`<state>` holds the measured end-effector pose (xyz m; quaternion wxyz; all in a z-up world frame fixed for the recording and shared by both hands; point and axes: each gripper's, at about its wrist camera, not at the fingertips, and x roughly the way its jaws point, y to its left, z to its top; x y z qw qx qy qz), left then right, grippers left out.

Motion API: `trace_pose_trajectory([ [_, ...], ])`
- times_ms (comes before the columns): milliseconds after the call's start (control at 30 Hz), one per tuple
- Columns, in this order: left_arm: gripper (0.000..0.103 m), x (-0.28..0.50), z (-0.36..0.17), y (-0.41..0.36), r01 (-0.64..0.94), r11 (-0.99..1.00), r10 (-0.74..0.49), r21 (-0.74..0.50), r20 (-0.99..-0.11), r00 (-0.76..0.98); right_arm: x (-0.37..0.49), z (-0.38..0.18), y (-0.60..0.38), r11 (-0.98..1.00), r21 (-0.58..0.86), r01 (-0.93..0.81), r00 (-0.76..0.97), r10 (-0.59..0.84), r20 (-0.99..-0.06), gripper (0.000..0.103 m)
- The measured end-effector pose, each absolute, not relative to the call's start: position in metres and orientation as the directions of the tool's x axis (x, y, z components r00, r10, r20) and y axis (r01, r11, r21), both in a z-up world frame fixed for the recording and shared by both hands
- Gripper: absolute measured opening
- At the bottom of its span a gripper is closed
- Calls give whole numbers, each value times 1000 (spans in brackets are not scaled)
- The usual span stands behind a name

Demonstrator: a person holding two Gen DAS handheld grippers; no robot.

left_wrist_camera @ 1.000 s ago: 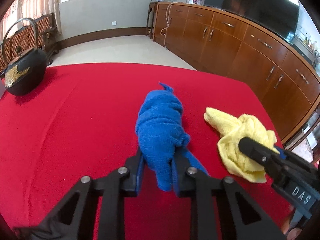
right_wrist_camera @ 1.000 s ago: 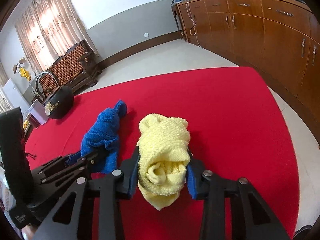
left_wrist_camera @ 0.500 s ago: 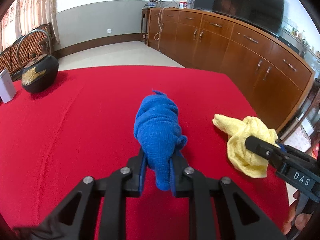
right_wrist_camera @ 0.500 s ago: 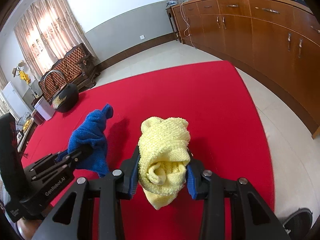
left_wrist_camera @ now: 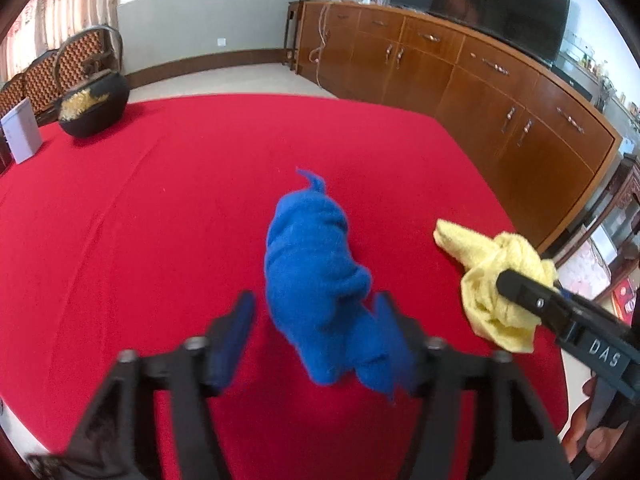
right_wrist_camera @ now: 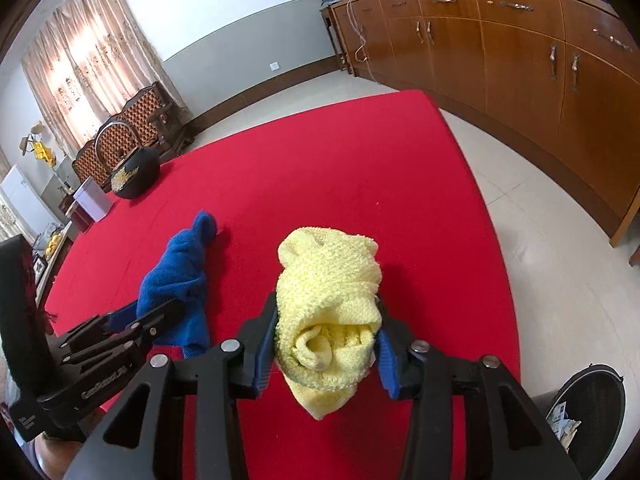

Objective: Collect trash
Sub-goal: 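Carry the blue towel and yellow cloth over the black bin and release both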

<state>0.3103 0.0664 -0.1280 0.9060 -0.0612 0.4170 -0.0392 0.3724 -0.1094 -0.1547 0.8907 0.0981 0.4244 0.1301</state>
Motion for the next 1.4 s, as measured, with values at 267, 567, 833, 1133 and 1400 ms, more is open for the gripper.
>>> trace_pose_trajectory([
  [267, 68, 325, -139, 71, 13, 990, -116, -140, -763, 636, 378, -159, -108, 949, 285, -138, 604, 309, -735, 49],
  [567, 37, 299, -132, 73, 22, 986, -141, -168, -739, 659, 364, -150, -117, 942, 297, -157, 616, 328, -716, 41],
  [833, 37, 248, -102, 52, 95, 980, -190, -172, -706, 683, 312, -118, -136, 947, 286, -148, 653, 311, -691, 41],
  [1133, 37, 193, -76, 5, 229, 957, -290, -180, -680, 674, 228, -90, -171, 956, 279, -92, 691, 263, -673, 41],
  [1400, 37, 167, -69, -54, 367, 911, -390, -187, -676, 625, 158, -81, -225, 957, 287, 34, 727, 174, -664, 41],
])
